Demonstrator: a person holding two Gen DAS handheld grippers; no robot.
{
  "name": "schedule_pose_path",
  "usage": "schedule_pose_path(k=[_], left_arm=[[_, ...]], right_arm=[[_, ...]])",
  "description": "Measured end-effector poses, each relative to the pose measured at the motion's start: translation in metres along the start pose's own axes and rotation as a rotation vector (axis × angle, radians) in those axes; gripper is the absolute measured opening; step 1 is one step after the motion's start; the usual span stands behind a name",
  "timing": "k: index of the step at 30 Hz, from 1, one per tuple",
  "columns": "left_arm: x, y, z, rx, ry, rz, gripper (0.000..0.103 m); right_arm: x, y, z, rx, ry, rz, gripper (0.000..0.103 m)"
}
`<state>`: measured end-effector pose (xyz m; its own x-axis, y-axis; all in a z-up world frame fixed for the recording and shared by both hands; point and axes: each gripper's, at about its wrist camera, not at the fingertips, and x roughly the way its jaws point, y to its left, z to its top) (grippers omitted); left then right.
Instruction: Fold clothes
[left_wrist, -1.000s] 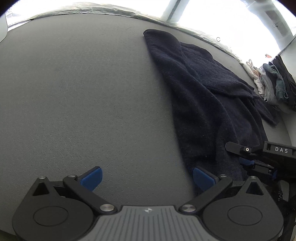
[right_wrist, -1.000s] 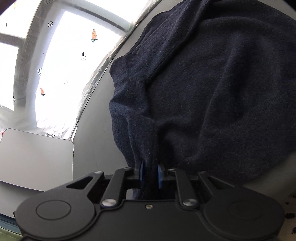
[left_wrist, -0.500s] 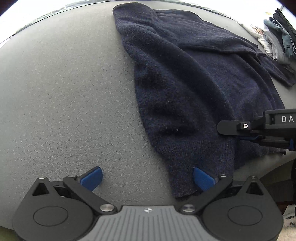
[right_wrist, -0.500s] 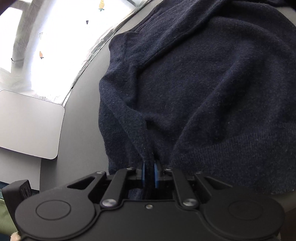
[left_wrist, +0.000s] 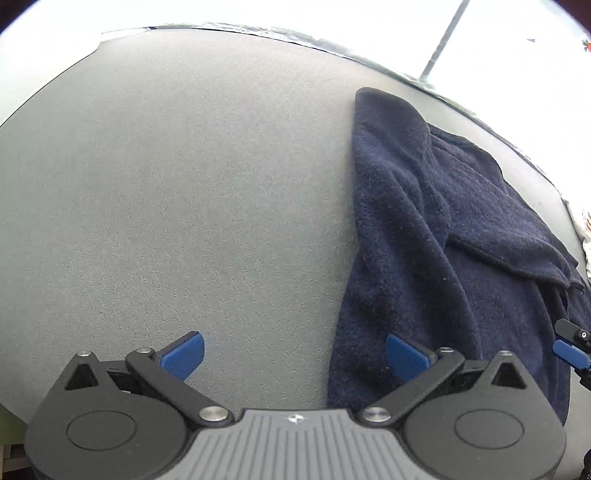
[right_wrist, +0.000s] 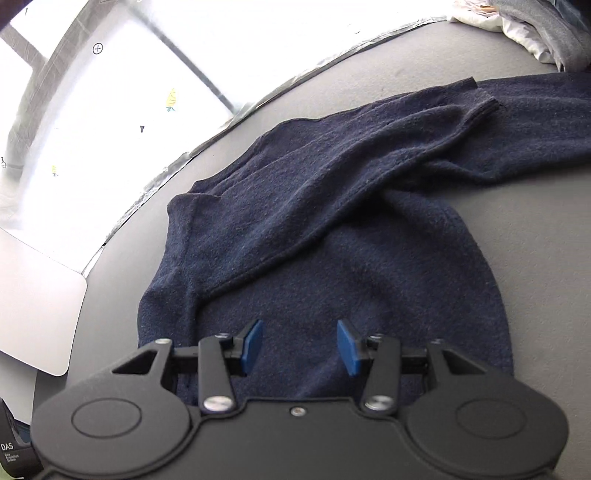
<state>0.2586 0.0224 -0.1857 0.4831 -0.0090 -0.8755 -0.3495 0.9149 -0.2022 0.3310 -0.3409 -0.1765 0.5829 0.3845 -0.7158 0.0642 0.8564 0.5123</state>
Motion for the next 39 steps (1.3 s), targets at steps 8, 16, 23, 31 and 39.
schedule_pose_path(k=[8,16,23,31,39], left_arm=[[0.022,-0.036,0.048,0.062,-0.057,0.027,0.103],[0.08,-0.058,0.141,0.089,-0.116,0.029,0.103],[0.151,-0.092,0.216,0.109,-0.088,0.007,0.102],[0.166,-0.099,0.229,0.088,-0.152,-0.055,0.009],[0.137,-0.106,0.24,0.061,-0.291,-0.154,0.01]], right_arm=[[0.013,-0.06,0.069,0.068,-0.098,-0.101,0.047],[0.043,-0.095,0.136,0.035,-0.187,-0.214,0.051],[0.073,-0.114,0.182,-0.07,-0.142,-0.303,0.055],[0.08,-0.111,0.191,-0.232,-0.144,-0.202,0.011],[0.039,-0.097,0.231,-0.256,-0.354,-0.222,0.01]])
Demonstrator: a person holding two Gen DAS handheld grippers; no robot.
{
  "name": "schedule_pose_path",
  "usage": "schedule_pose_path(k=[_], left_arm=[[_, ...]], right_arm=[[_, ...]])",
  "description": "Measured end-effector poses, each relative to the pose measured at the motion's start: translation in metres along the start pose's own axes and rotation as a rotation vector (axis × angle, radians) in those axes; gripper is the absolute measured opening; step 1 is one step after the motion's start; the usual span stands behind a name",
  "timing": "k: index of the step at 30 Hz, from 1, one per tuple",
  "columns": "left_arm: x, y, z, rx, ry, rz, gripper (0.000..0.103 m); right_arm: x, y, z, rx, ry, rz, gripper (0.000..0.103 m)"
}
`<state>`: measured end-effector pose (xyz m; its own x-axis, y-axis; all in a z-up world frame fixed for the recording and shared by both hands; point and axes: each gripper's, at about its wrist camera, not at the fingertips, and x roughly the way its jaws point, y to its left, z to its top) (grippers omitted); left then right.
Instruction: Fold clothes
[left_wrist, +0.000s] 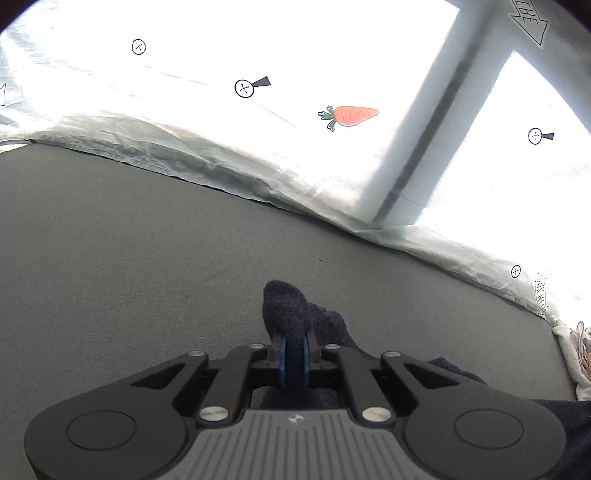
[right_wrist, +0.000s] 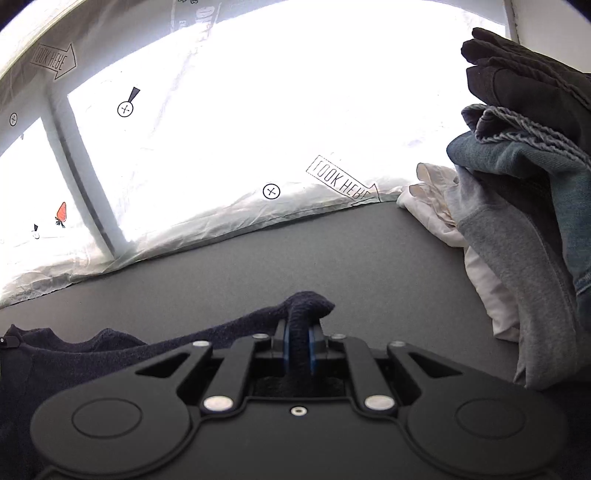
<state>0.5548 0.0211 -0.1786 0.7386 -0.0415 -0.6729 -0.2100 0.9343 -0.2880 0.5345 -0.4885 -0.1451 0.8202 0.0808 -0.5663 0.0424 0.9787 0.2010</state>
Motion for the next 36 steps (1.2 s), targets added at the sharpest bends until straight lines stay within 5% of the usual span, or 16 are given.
schedule_pose_path(k=[2,5,7,9,14,18,19,20,21,24,32,36], left_arm=[[0.013,-0.004,-0.005,0.03,0.021,0.034,0.011],[0.046,-0.007,-0.019,0.072,0.099,0.129,0.018],[0.051,-0.011,-0.019,0.107,0.102,0.178,0.038],[0.051,-0.013,-0.015,0.128,0.113,0.215,0.055],[0.032,0.001,-0.01,0.055,0.135,0.184,0.074],[0.017,0.006,-0.017,0.041,0.182,0.186,0.08],[0.014,0.006,-0.02,0.048,0.193,0.19,0.081],[0.012,0.005,-0.023,0.061,0.203,0.196,0.082],[0.008,0.003,-0.027,0.076,0.213,0.205,0.084],[-0.005,0.0,-0.038,0.093,0.238,0.236,0.086],[-0.07,-0.017,-0.079,0.119,0.252,0.231,0.089],[-0.104,-0.023,-0.111,0.121,0.279,0.247,0.089]], right_arm=[[0.007,-0.006,0.005,0.004,0.005,-0.023,0.01],[0.039,-0.01,-0.006,-0.038,0.131,-0.065,0.014],[0.056,-0.007,-0.018,-0.089,0.199,-0.117,0.021],[0.056,-0.009,-0.022,-0.071,0.196,-0.139,0.042],[0.053,-0.027,-0.027,0.067,0.193,-0.143,0.064],[0.053,-0.039,-0.031,0.151,0.19,-0.13,0.066],[0.052,-0.041,-0.033,0.165,0.18,-0.123,0.065],[0.051,-0.043,-0.033,0.18,0.18,-0.1,0.05],[0.051,-0.045,-0.033,0.196,0.183,-0.074,0.024],[0.043,-0.052,-0.032,0.332,0.142,-0.005,0.014],[-0.001,-0.062,-0.074,0.986,-0.034,0.379,0.011],[-0.025,-0.031,-0.095,1.039,-0.008,0.53,0.011]])
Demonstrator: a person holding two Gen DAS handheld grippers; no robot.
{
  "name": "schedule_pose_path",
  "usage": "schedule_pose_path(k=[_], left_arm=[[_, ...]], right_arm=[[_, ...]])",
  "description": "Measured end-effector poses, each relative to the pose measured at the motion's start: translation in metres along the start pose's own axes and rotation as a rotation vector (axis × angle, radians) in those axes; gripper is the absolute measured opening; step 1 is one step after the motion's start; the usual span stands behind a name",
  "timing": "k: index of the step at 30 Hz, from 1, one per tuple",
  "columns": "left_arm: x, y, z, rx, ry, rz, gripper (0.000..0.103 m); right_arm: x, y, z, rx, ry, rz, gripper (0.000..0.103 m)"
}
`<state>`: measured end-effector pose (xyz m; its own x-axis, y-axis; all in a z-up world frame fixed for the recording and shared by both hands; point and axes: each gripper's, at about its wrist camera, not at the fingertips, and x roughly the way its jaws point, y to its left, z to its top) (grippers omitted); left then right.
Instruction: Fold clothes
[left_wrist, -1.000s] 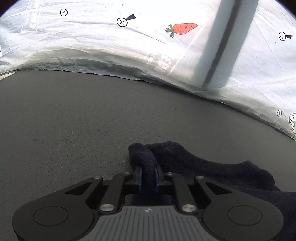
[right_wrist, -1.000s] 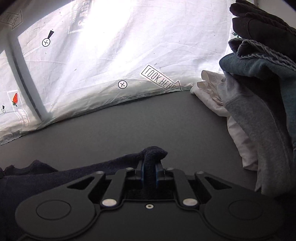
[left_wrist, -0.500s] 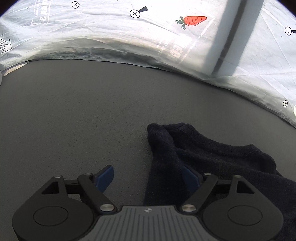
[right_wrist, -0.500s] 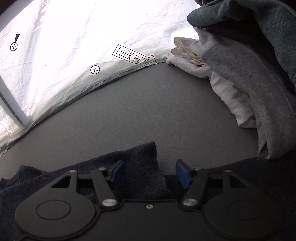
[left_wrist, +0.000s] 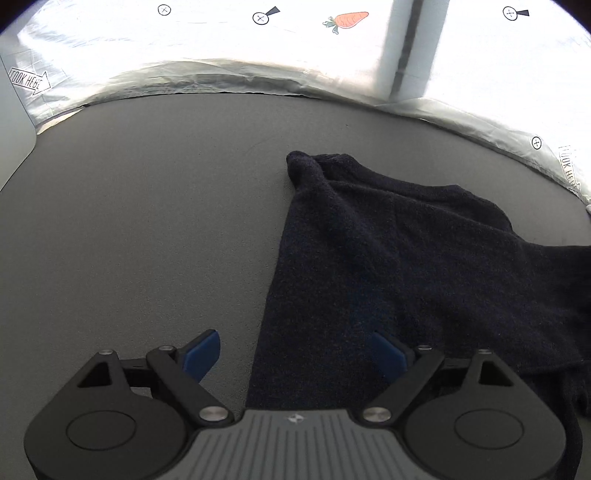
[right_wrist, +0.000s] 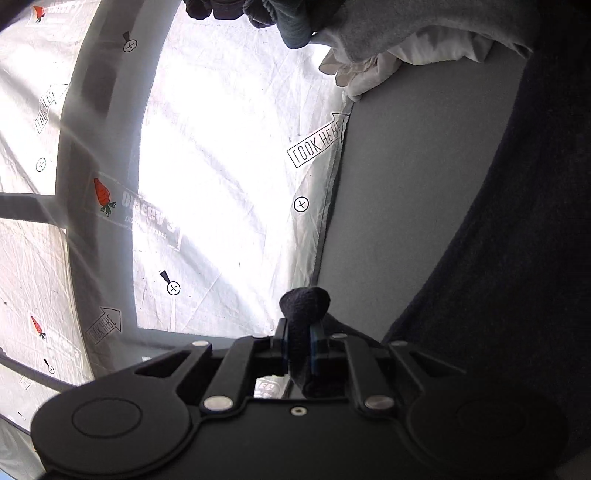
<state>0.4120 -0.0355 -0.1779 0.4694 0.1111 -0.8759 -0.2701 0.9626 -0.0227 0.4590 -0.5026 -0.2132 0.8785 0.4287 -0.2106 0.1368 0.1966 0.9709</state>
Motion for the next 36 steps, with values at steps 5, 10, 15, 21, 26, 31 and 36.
schedule_pose_path(k=[5,10,15,21,26,31,36], left_arm=[[-0.032,0.001,-0.045,0.062,0.008,-0.015,0.089],[-0.061,0.01,-0.072,0.129,-0.022,0.001,0.089],[-0.08,0.025,-0.089,0.154,-0.04,-0.003,0.09],[-0.09,0.043,-0.105,0.17,-0.025,-0.009,0.09],[-0.094,0.054,-0.119,0.199,-0.008,-0.024,0.09],[-0.095,0.062,-0.13,0.23,0.016,-0.041,0.09],[-0.096,0.067,-0.137,0.254,0.036,-0.058,0.09]], right_arm=[[-0.008,0.016,-0.063,-0.046,0.174,0.009,0.01],[-0.014,0.021,-0.113,-0.049,0.286,0.004,0.01],[-0.023,0.031,-0.154,-0.101,0.371,0.001,0.01],[-0.036,0.04,-0.206,-0.218,0.49,-0.03,0.01],[-0.05,0.047,-0.243,-0.335,0.542,-0.063,0.01],[-0.064,0.051,-0.268,-0.369,0.558,-0.055,0.01],[-0.073,0.047,-0.287,-0.383,0.573,-0.094,0.01]])
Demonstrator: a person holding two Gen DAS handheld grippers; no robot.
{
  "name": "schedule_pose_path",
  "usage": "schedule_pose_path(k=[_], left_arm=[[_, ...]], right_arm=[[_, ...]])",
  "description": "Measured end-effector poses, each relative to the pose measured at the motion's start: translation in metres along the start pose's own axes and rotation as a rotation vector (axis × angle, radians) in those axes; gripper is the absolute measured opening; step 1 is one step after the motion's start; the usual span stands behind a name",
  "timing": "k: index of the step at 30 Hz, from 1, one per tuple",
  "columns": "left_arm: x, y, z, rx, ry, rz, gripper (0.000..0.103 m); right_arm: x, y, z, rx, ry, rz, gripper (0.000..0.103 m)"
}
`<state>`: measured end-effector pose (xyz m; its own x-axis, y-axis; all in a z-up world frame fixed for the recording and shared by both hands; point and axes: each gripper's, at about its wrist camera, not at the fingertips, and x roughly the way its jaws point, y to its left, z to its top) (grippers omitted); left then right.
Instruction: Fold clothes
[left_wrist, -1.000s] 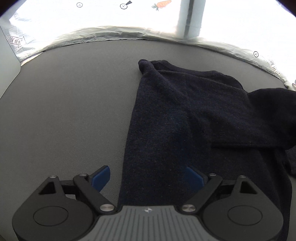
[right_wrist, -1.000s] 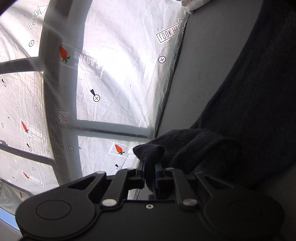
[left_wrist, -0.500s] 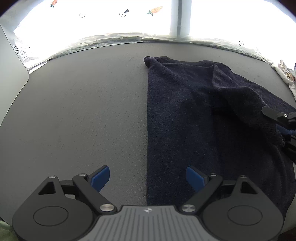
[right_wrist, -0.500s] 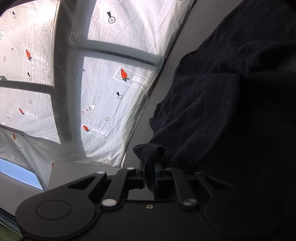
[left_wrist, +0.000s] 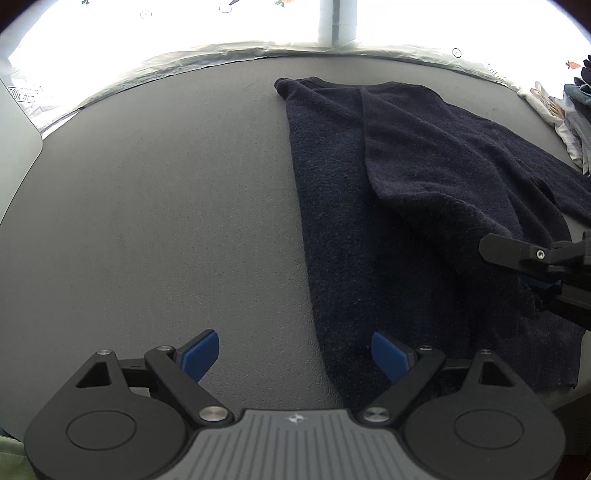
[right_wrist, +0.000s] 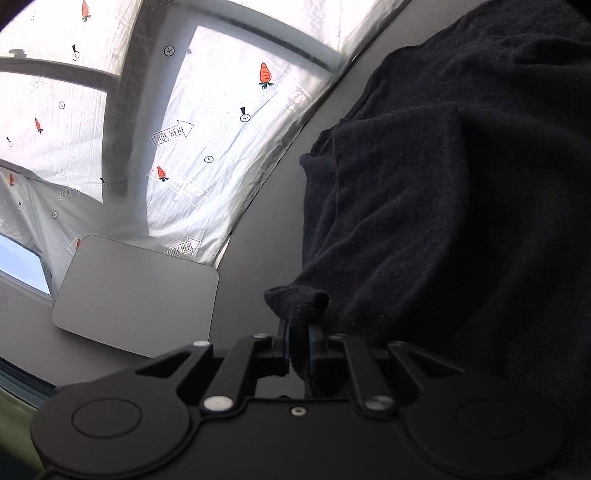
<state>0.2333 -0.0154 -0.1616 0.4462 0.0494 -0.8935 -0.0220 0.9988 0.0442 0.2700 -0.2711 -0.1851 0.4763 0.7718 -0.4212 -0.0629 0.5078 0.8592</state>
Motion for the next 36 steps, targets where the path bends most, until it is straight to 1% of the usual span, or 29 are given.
schedule_pose_path(k=[3,7,11,14,17,19,22,24,27,28,29,30,32,34,36], left_arm=[[-0.001,0.0,-0.005,0.013,0.006,-0.011,0.09],[-0.001,-0.002,-0.01,0.031,0.016,-0.024,0.09],[0.002,-0.003,-0.013,0.043,0.029,-0.035,0.09],[0.003,-0.003,-0.013,0.053,0.034,-0.042,0.09],[0.001,-0.006,-0.013,0.062,0.034,-0.045,0.09],[0.0,-0.007,-0.011,0.067,0.034,-0.048,0.09],[0.001,-0.007,-0.009,0.068,0.036,-0.05,0.09],[0.002,-0.007,-0.007,0.065,0.038,-0.049,0.09],[0.003,-0.006,-0.006,0.058,0.039,-0.045,0.09],[0.003,-0.005,-0.005,0.056,0.039,-0.043,0.09],[0.004,-0.005,-0.005,0.053,0.039,-0.041,0.09],[0.004,-0.005,-0.004,0.051,0.038,-0.038,0.09],[0.004,-0.003,-0.004,0.045,0.038,-0.033,0.09],[0.005,-0.002,-0.003,0.038,0.038,-0.027,0.09],[0.004,0.001,-0.002,0.024,0.037,-0.02,0.09]], right_arm=[[-0.002,0.0,-0.012,0.006,0.002,-0.011,0.01],[-0.006,0.01,-0.023,-0.058,-0.014,-0.024,0.01],[-0.003,0.016,-0.031,-0.086,-0.002,-0.026,0.01],[0.003,0.02,-0.037,-0.127,0.026,-0.068,0.01],[0.007,0.02,-0.041,-0.151,0.057,-0.128,0.01],[0.008,0.02,-0.042,-0.155,0.069,-0.149,0.014],[0.004,0.018,-0.041,-0.143,0.053,-0.125,0.018],[0.005,0.021,-0.038,-0.124,0.036,-0.092,0.028],[0.003,0.021,-0.034,-0.099,0.016,-0.032,0.034],[0.004,0.021,-0.033,-0.095,0.013,-0.027,0.034],[0.006,0.02,-0.032,-0.094,0.015,-0.04,0.032],[0.008,0.019,-0.031,-0.095,0.018,-0.059,0.025],[0.017,0.015,-0.029,-0.094,0.052,-0.11,0.018],[0.03,0.01,-0.031,-0.113,0.123,-0.168,0.018],[0.042,0.008,-0.035,-0.158,0.182,-0.224,0.018]])
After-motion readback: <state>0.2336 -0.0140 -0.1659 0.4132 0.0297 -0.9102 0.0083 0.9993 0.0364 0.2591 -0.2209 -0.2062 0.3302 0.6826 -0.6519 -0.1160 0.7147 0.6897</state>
